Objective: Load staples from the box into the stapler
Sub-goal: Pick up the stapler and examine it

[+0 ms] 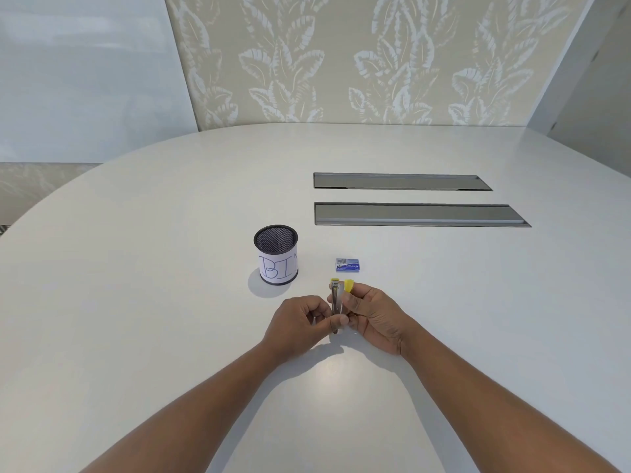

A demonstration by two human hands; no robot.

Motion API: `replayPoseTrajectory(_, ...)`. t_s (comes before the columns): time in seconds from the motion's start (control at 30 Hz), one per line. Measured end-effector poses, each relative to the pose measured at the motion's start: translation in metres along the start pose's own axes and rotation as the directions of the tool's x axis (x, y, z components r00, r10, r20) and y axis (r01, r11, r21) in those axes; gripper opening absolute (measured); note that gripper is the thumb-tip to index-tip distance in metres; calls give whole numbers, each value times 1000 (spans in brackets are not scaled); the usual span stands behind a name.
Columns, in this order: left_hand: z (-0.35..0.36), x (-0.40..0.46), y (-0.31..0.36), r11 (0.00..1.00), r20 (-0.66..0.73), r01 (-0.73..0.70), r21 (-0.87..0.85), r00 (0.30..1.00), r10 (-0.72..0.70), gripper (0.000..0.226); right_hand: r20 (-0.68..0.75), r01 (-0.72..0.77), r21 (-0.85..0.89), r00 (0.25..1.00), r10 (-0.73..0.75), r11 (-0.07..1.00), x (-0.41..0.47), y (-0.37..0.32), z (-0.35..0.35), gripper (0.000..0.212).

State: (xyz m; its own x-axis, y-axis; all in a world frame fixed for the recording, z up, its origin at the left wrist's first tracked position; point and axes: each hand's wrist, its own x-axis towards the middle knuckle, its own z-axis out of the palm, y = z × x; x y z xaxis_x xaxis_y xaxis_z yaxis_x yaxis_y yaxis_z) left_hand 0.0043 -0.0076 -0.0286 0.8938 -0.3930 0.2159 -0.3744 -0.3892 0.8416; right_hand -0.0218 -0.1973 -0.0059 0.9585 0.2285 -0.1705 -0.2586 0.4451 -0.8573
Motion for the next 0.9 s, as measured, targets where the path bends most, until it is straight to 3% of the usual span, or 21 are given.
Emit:
replayPoseTrajectory(0.17, -5, -1, 6, 979, 7, 93, -182, 996, -93, 35, -77, -23, -75, 997, 17, 997, -1, -2, 7, 29)
replayPoseTrajectory(0.33, -12, 4, 11, 918, -27, 149, -368, 985, -171, 13, -173, -67, -160, 984, 38, 985, -5, -3, 12, 43)
replayPoseTrajectory(0.43, -17, 6, 13, 870, 14, 206, -448, 975, -223, 20, -166, -83, -221, 985, 46, 972, -9, -7, 11, 39)
replayPoseTrajectory(0.6, -19, -1, 17, 821, 159, 246, -515, 969, -190, 27, -123, -70, -332, 992, 31, 941, -12, -10, 12, 35)
replayPoseTrajectory(0.9, -25, -4, 18, 803, 154, 276, -528, 961, -229, 15, -146, -124, -350, 986, 76, 928, -17, -18, 14, 33)
